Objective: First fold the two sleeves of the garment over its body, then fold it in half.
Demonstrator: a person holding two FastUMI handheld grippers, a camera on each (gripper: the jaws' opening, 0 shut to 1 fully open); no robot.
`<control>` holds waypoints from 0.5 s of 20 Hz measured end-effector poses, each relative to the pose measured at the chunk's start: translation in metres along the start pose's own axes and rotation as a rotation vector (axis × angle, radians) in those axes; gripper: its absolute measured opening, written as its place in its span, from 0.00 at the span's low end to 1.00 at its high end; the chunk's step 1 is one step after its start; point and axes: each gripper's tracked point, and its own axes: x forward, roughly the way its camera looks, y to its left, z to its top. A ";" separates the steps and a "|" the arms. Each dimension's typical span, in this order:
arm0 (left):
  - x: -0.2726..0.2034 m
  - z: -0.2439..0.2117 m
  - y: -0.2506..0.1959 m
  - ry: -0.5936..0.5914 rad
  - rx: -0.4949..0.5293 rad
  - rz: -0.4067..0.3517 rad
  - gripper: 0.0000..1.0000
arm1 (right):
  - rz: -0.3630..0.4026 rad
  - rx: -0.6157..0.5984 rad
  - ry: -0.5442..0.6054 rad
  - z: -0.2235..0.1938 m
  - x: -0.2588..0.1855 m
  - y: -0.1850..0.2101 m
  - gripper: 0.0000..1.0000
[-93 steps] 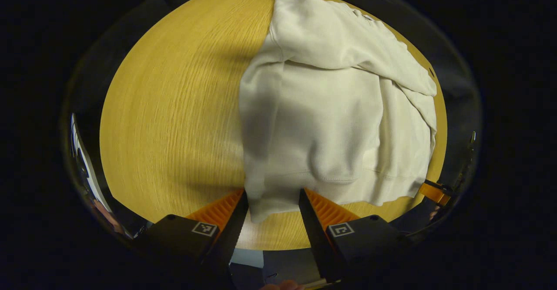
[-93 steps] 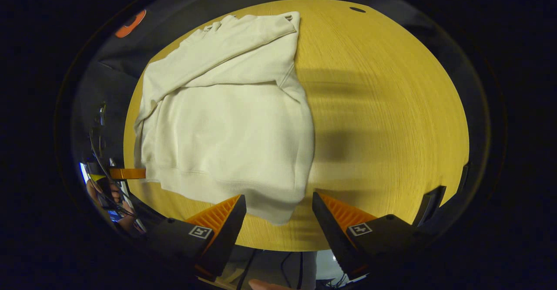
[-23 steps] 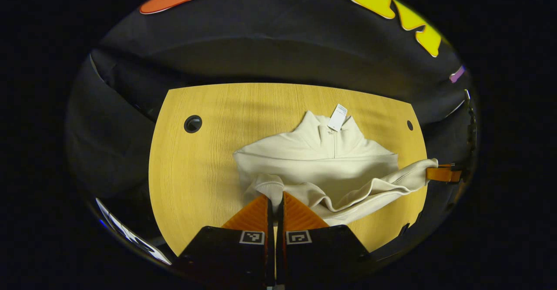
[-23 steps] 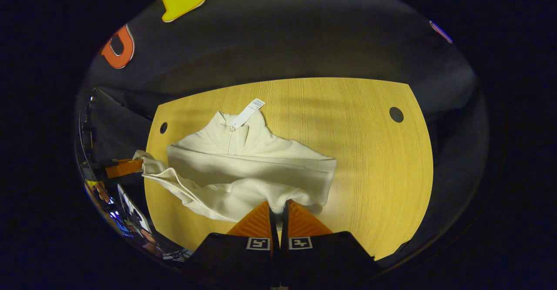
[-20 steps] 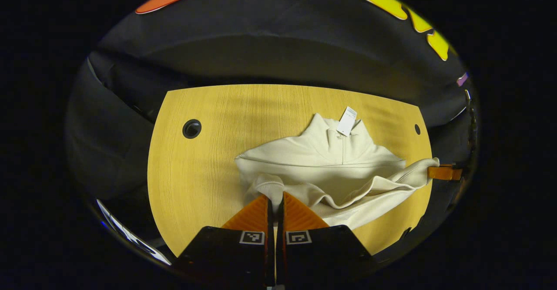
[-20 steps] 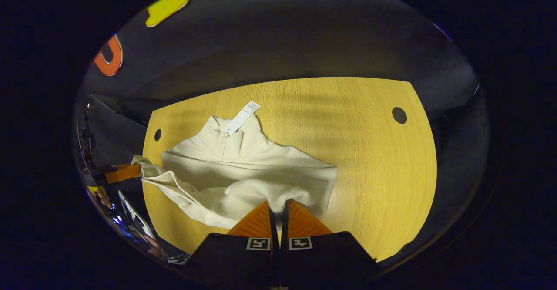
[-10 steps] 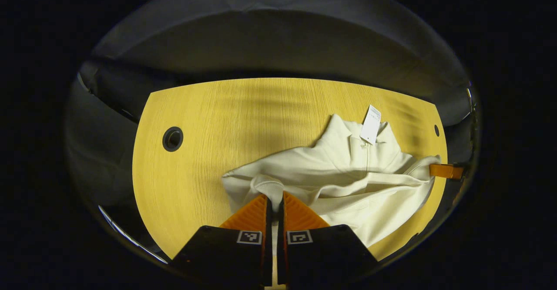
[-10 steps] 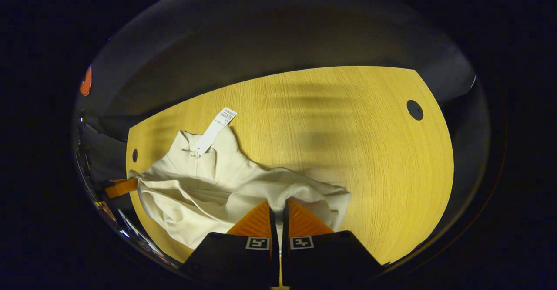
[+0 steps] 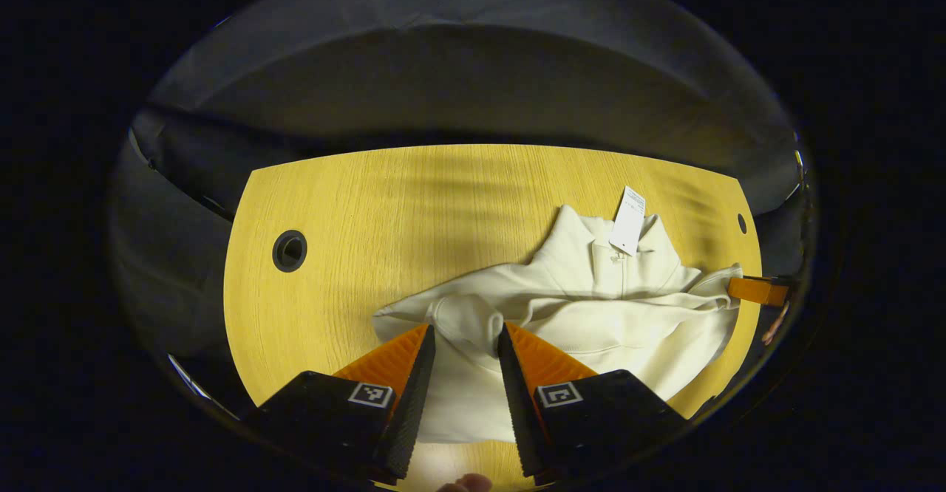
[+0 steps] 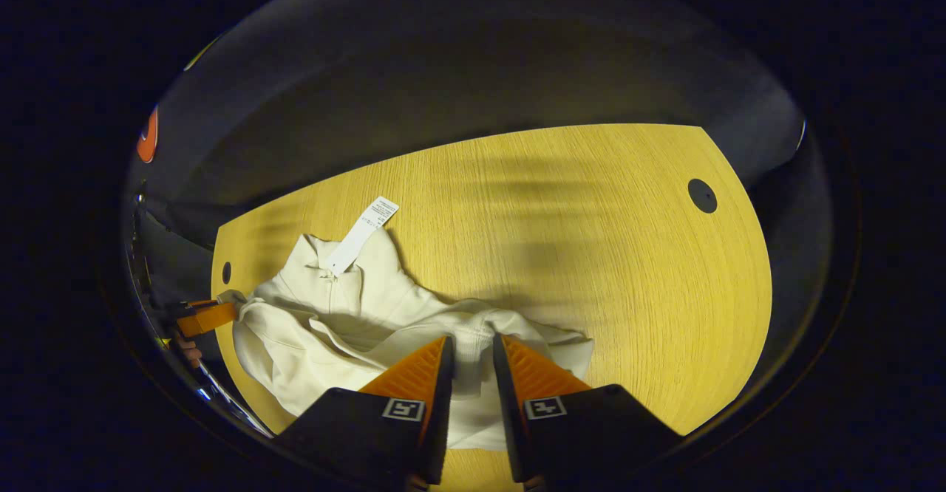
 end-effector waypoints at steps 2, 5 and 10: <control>-0.002 0.002 0.000 -0.016 -0.014 -0.001 0.55 | 0.014 -0.017 -0.036 0.006 -0.007 0.005 0.59; -0.011 0.005 0.001 -0.045 -0.026 0.009 0.73 | -0.013 -0.067 -0.085 0.013 -0.019 0.005 0.81; -0.047 0.013 0.004 -0.121 -0.033 0.026 0.82 | -0.010 -0.116 -0.143 0.013 -0.053 0.018 0.89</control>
